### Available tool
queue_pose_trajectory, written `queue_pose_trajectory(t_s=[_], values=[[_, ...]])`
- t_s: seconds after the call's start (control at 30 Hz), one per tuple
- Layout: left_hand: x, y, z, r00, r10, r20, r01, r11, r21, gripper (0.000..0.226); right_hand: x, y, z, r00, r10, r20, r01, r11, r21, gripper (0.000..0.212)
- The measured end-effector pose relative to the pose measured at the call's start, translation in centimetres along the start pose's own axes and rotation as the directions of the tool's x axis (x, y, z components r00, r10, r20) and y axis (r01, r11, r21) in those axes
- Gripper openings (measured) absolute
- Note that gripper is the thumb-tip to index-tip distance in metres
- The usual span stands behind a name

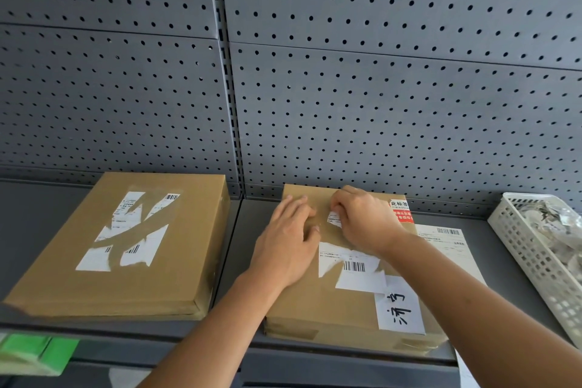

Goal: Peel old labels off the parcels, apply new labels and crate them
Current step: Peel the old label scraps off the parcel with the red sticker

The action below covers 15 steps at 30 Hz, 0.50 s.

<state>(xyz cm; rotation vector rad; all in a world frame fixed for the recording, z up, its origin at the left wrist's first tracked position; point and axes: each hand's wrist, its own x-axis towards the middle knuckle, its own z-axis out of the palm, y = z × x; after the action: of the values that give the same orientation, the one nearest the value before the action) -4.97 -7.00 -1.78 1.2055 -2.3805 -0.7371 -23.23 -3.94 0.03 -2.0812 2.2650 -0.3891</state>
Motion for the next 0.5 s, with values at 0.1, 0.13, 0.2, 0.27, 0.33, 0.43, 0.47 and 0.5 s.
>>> queue_pose_trajectory(t_s=[0.1,0.13,0.2,0.27,0.33,0.43,0.47,0.5], values=[[0.02,0.01,-0.13,1.0,0.003,-0.005,-0.003,1.0,-0.001,0.034,-0.34,0.49,0.14,0.999,0.01,-0.043,-0.006,0.995,0.099,0.015],[0.06,-0.01,-0.1,1.0,0.004,-0.009,-0.004,1.0,-0.004,0.034,-0.45,0.62,0.2,0.997,0.017,-0.077,-0.006,0.991,0.133,0.013],[0.09,-0.04,-0.06,1.0,0.004,-0.01,-0.004,1.0,-0.009,0.034,-0.58,0.61,0.36,0.993,0.028,-0.115,-0.01,0.989,0.15,0.012],[0.05,-0.13,-0.07,1.0,-0.001,-0.008,0.001,1.0,-0.004,0.033,-0.56,0.27,0.65,0.993,0.034,-0.111,-0.018,0.99,0.14,0.014],[0.04,-0.21,-0.01,1.0,-0.001,-0.011,0.001,1.0,-0.001,0.033,-0.54,0.01,0.92,0.993,0.045,-0.113,-0.029,0.99,0.14,0.015],[-0.05,-0.09,0.05,1.0,0.001,-0.011,-0.001,1.0,-0.001,0.033,-0.5,0.06,0.98,0.992,0.064,-0.105,-0.049,0.989,0.142,0.015],[-0.08,-0.04,0.07,1.0,0.002,-0.009,-0.002,1.0,0.001,0.033,-0.46,0.15,0.92,0.993,0.071,-0.093,-0.057,0.987,0.152,0.015],[-0.08,-0.01,0.05,1.0,0.003,-0.008,-0.003,1.0,0.002,0.033,-0.41,0.23,0.89,0.994,0.079,-0.082,-0.064,0.984,0.168,0.015]])
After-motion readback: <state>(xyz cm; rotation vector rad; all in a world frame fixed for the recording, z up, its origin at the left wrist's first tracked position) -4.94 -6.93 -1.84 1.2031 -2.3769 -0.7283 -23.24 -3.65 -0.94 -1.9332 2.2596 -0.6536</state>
